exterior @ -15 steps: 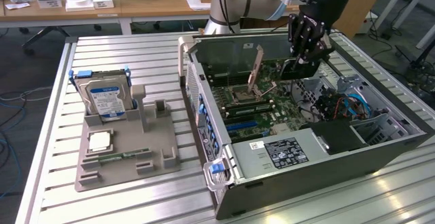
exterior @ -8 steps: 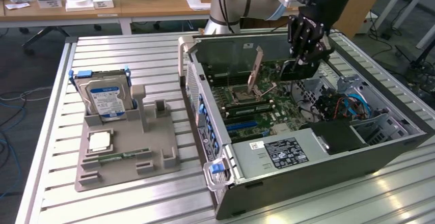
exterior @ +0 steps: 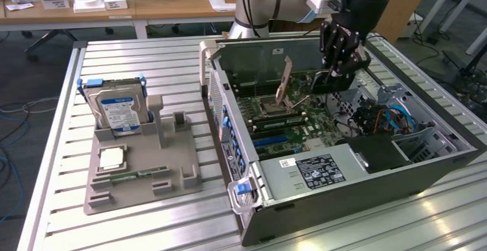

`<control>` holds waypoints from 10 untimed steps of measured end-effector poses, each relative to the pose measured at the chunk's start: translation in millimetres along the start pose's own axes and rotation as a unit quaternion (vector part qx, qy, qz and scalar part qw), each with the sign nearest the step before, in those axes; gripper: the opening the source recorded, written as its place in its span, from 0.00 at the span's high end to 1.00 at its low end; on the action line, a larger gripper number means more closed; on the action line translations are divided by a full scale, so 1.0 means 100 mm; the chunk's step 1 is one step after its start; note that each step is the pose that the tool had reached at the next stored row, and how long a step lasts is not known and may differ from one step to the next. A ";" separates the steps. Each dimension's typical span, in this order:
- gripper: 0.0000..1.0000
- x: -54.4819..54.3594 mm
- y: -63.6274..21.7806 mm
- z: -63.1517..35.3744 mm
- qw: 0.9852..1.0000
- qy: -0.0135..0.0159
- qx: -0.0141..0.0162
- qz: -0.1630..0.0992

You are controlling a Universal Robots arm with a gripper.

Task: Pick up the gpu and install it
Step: 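Insert the gpu into the slot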

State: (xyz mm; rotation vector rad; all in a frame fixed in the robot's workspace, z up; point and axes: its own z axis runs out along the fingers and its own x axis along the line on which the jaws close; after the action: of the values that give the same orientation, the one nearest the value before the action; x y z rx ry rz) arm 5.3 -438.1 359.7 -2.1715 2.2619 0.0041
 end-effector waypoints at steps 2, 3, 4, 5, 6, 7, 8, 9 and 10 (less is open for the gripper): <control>0.73 0.00 0.006 0.012 1.000 0.000 0.000 0.000; 0.73 0.00 0.009 0.019 1.000 0.000 0.000 0.000; 0.73 0.00 0.013 0.025 1.000 0.000 0.000 0.000; 0.73 0.00 0.016 0.030 1.000 0.000 0.000 0.000; 0.73 0.00 0.020 0.033 1.000 0.000 0.000 0.000; 0.73 0.00 0.021 0.034 1.000 0.000 0.000 0.000; 0.73 0.01 0.022 0.035 1.000 0.000 0.000 0.000; 0.73 0.01 0.023 0.036 1.000 0.000 0.000 0.000; 0.73 0.01 0.026 0.037 1.000 0.000 0.000 0.000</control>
State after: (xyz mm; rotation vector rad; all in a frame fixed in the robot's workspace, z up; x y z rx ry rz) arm 2.7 -438.5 356.0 -2.1715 2.2616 0.0043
